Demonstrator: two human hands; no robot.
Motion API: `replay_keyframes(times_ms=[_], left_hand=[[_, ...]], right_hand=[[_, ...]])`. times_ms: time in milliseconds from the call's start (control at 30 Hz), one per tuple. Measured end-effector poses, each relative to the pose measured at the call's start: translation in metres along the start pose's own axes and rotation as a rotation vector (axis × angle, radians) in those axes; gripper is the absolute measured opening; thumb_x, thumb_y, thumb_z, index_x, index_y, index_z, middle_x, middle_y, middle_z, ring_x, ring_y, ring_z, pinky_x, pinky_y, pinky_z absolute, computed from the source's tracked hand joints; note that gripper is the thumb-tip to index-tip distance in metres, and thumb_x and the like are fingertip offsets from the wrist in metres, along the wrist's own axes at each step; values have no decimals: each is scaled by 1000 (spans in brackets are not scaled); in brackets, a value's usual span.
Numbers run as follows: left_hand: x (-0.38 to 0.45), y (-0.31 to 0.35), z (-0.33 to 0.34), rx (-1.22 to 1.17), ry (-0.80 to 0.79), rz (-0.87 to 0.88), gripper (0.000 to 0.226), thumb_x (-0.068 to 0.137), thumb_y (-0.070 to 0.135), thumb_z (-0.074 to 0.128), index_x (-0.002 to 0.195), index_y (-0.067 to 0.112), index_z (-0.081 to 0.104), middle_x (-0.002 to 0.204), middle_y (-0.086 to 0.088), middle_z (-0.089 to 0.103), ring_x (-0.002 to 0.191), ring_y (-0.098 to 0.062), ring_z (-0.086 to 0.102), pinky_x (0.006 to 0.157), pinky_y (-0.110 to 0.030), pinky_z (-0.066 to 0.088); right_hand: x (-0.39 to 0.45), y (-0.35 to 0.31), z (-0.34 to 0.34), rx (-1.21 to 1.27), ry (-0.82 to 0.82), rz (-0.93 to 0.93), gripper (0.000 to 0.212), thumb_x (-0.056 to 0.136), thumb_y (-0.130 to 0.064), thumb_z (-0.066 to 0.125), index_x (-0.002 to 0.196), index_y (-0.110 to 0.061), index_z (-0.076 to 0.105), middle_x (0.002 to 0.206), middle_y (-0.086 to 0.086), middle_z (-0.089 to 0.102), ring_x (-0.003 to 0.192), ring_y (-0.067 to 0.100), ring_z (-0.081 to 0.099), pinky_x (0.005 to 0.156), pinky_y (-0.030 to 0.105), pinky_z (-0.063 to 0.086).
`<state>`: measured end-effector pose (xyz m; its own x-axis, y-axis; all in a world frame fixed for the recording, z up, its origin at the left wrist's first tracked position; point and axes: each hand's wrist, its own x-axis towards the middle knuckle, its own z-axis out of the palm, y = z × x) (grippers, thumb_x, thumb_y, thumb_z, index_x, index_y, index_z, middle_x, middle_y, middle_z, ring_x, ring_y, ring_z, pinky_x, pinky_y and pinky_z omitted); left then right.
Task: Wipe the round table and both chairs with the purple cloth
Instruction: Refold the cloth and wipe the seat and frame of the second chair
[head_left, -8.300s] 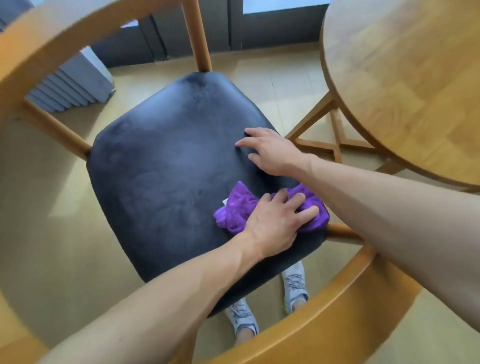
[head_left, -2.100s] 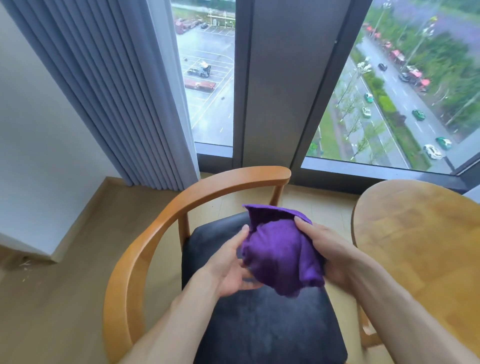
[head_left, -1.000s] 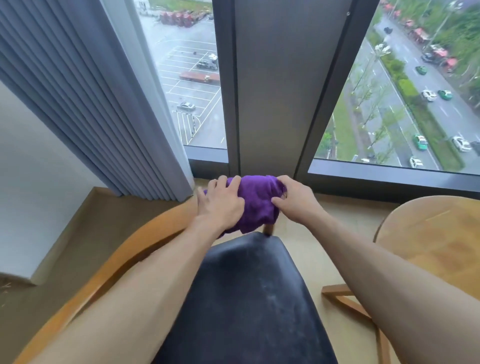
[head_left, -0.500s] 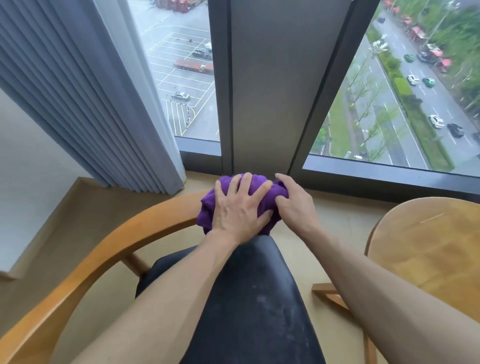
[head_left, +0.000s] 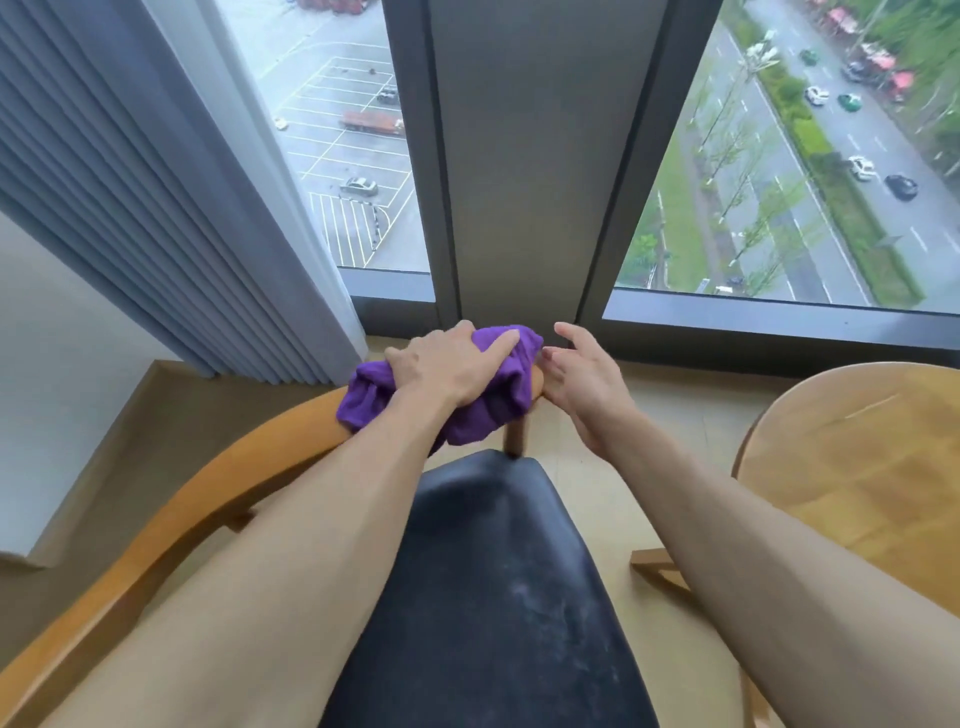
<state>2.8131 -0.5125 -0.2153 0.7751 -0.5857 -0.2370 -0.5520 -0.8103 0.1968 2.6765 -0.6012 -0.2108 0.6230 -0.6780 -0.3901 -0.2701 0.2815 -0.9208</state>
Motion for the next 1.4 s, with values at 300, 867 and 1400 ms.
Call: replay_keyframes(times_ms=[300, 867, 1400], left_hand=[[20, -36, -9, -64, -62, 295, 70, 69, 93, 24, 96, 35, 54, 98, 6, 66, 96, -26, 61, 76, -38, 39], [-33, 9, 28, 255, 353, 787, 72, 72, 44, 69, 140, 35, 47, 134, -13, 51, 118, -34, 50, 80, -49, 48], [-97, -205, -11, 236, 226, 349, 90, 66, 50, 81, 144, 37, 36, 147, -7, 37, 124, -35, 47, 81, -52, 54]], right_hand=[[-2, -7, -13, 83, 91, 174, 38, 105, -40, 33, 123, -21, 62, 123, 8, 60, 115, 21, 59, 105, 48, 47], [7, -21, -7, -181, 67, 167, 55, 100, -59, 24, 130, -28, 59, 113, 4, 64, 100, 21, 62, 81, 38, 52], [-7, -4, 51, -1364, -11, -482, 19, 91, -7, 44, 101, -13, 58, 99, 7, 64, 98, 31, 59, 78, 37, 46]])
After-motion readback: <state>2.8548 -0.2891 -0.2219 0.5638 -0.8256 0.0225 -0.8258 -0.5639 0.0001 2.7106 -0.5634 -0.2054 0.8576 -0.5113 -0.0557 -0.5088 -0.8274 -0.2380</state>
